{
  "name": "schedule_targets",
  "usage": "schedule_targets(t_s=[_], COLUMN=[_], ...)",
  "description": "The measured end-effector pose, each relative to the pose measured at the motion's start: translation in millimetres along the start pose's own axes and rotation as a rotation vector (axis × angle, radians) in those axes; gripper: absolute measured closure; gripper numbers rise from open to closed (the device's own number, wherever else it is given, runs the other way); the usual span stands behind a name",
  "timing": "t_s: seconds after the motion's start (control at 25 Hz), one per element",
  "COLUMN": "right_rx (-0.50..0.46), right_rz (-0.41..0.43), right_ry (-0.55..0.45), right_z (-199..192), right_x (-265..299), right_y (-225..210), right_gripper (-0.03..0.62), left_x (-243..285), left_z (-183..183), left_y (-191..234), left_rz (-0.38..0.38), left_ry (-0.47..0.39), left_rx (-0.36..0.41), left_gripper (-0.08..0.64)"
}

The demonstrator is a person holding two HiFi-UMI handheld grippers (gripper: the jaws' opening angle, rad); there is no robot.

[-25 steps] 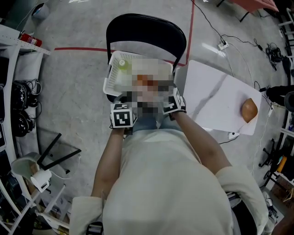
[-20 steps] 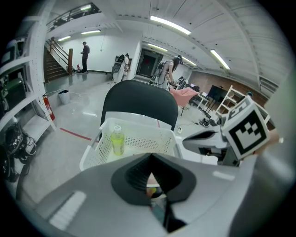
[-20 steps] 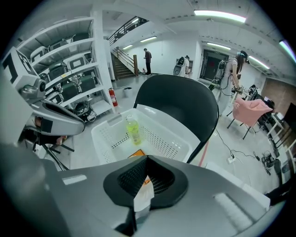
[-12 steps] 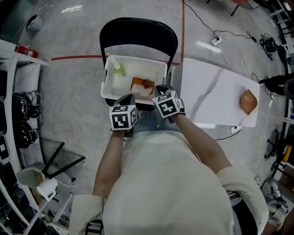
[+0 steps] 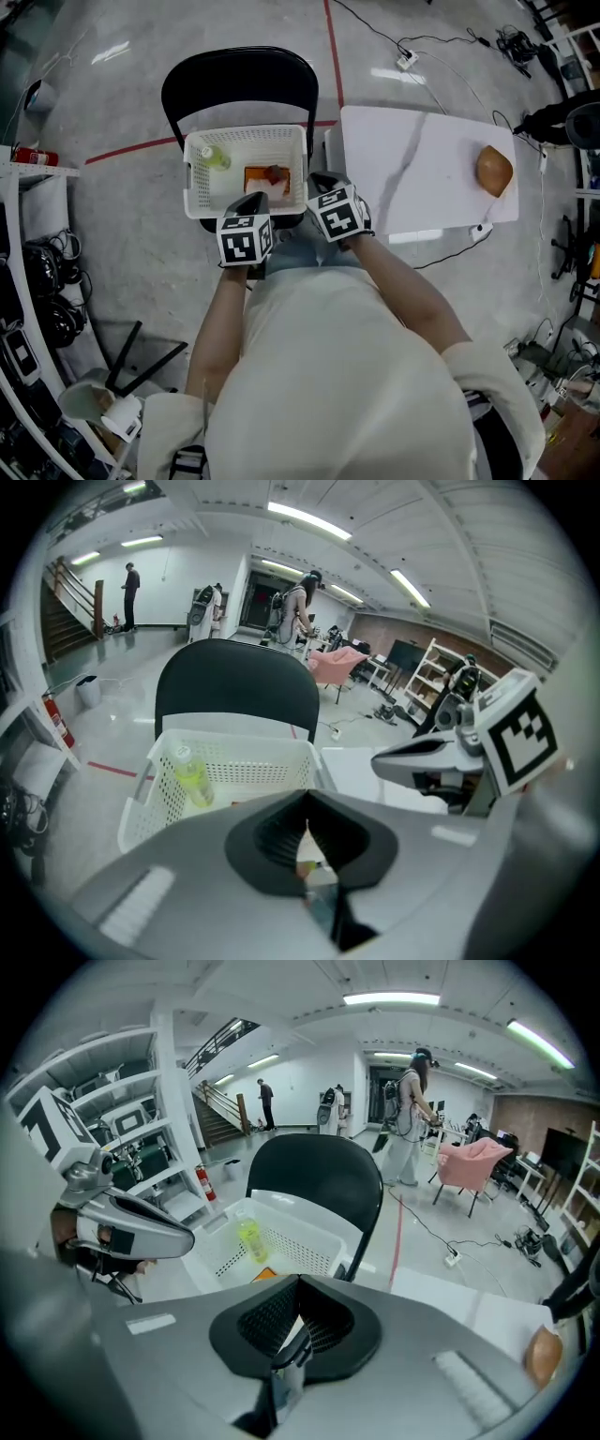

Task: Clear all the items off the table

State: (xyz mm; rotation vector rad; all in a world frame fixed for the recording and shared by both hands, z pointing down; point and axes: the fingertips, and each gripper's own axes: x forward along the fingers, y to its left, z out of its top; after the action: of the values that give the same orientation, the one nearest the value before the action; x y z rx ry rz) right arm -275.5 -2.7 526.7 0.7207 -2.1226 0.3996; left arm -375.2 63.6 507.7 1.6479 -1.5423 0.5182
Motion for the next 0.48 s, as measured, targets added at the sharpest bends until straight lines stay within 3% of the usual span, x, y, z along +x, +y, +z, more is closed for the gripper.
schedule_targets(t_s=[0.2, 0.48], right_rx=[0.034, 0.138], right_rz=[-0.043, -0.094], right_ry=[-0.043, -0.022], right_z=[-11, -51], right_x=[-25, -66], right_y=[-29, -70], right_gripper=[0.592, 0.592], left_x=[11, 27], left_z=[10, 15], left_y=[-38, -105], left_rz=[-0.047, -0.123], left_ry=[0.0, 0.019], left_rx=[0.058, 0.14], left_gripper=[0.552, 0.552])
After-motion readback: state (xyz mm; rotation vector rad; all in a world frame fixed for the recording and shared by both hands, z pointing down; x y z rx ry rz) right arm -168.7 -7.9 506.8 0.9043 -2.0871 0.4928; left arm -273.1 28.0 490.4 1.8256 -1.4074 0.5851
